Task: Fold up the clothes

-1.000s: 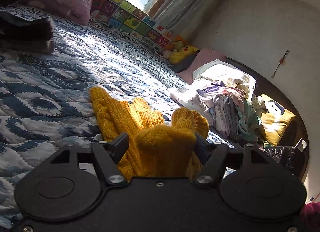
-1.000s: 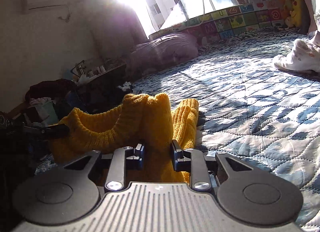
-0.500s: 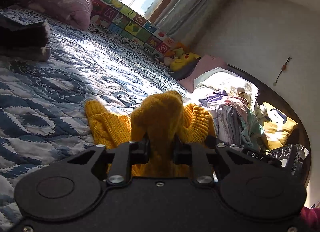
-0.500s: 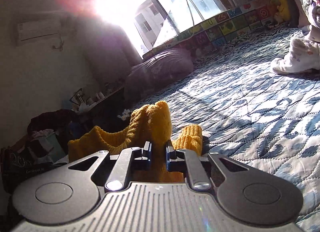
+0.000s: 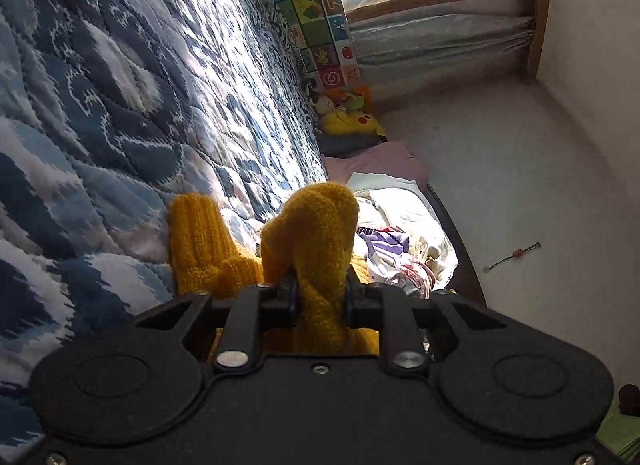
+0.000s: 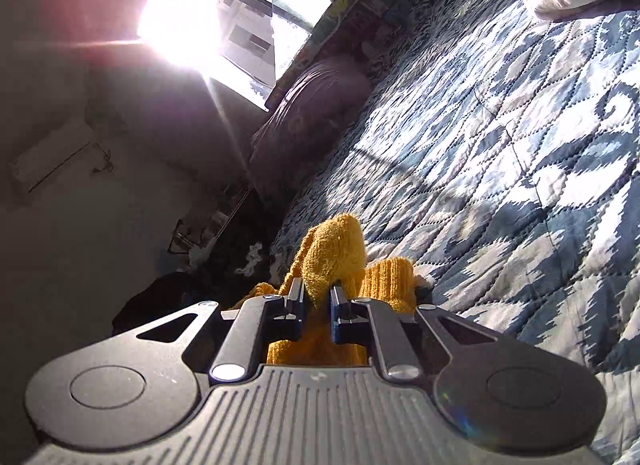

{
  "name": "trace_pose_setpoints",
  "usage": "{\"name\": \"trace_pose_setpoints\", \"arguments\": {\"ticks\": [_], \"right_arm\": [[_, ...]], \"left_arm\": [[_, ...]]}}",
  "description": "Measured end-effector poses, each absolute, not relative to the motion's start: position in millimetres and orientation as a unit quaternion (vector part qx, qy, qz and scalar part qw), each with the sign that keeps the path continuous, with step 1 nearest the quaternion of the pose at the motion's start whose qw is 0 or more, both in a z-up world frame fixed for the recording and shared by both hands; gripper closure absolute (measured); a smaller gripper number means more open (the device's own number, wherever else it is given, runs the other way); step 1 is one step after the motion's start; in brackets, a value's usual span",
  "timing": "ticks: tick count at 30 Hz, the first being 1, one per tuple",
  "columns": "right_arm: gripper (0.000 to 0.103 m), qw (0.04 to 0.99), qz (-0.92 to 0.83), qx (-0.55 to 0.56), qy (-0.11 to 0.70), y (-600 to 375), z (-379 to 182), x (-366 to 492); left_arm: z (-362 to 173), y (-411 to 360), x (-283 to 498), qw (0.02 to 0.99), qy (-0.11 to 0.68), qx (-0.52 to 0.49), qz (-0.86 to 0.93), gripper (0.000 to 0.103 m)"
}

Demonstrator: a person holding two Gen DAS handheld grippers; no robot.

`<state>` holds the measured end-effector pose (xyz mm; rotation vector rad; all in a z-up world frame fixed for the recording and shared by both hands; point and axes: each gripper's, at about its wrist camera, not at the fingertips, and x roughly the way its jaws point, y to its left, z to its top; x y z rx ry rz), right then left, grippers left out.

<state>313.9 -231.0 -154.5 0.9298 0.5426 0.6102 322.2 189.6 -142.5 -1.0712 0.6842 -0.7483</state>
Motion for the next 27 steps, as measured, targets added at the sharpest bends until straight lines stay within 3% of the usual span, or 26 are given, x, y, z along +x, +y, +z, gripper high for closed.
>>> {"name": "trace_pose_setpoints", "arguments": {"ticks": [5, 6, 9, 10, 12, 15, 17, 18, 19, 20, 21, 23, 26, 27], "right_arm": [[0.088, 0.761, 0.277, 0.506, 0.297, -232.5, -197.9, 333.0], [0.088, 0.763, 0.273, 0.504, 0.3, -231.0, -199.0, 333.8], [0.076, 0.783, 0.261, 0.479, 0.298, -226.6, -188.7, 330.5], [0.071, 0.797, 0.255, 0.461, 0.294, -224.9, -181.1, 327.3], [0.071, 0.812, 0.261, 0.442, 0.279, -225.2, -164.1, 317.3], [0.065, 0.833, 0.26, 0.413, 0.26, -228.7, -144.2, 297.5], [0.052, 0.843, 0.265, 0.389, 0.262, -227.0, -137.8, 286.1], [0.051, 0.849, 0.268, 0.37, 0.265, -224.1, -136.6, 282.3], [0.051, 0.855, 0.272, 0.35, 0.268, -221.1, -135.6, 278.8], [0.061, 0.863, 0.285, 0.318, 0.269, -216.1, -133.4, 275.5], [0.069, 0.87, 0.295, 0.294, 0.265, -209.5, -131.4, 273.9], [0.076, 0.886, 0.315, 0.239, 0.241, -195.7, -119.4, 267.4], [0.076, 0.885, 0.31, 0.228, 0.263, -196.8, -122.2, 278.2], [0.075, 0.883, 0.308, 0.225, 0.272, -197.4, -123.5, 282.1]], "left_arm": [[-140.7, 190.7, 336.8, 0.753, 0.321, -0.472, -0.327, 0.084], [-145.0, 189.9, 338.1, 0.76, 0.341, -0.461, -0.305, 0.079], [-140.1, 190.1, 331.0, 0.775, 0.341, -0.452, -0.282, 0.073], [-133.2, 190.8, 327.4, 0.781, 0.337, -0.445, -0.279, 0.057], [-120.1, 197.8, 314.9, 0.789, 0.32, -0.448, -0.273, 0.035], [-110.3, 206.8, 289.4, 0.787, 0.312, -0.461, -0.265, 0.034], [-106.4, 199.2, 273.8, 0.795, 0.321, -0.443, -0.263, 0.033], [-105.6, 193.5, 268.4, 0.801, 0.324, -0.431, -0.262, 0.033], [-104.6, 183.2, 260.9, 0.821, 0.323, -0.401, -0.248, 0.037], [-103.6, 172.9, 253.4, 0.84, 0.321, -0.37, -0.233, 0.046], [-104.0, 165.9, 250.7, 0.845, 0.324, -0.352, -0.238, 0.077], [-107.0, 164.1, 243.4, 0.838, 0.314, -0.369, -0.251, 0.079], [-114.8, 170.2, 247.8, 0.841, 0.323, -0.359, -0.243, 0.078], [-119.1, 171.8, 251.0, 0.844, 0.331, -0.352, -0.234, 0.072]]}}
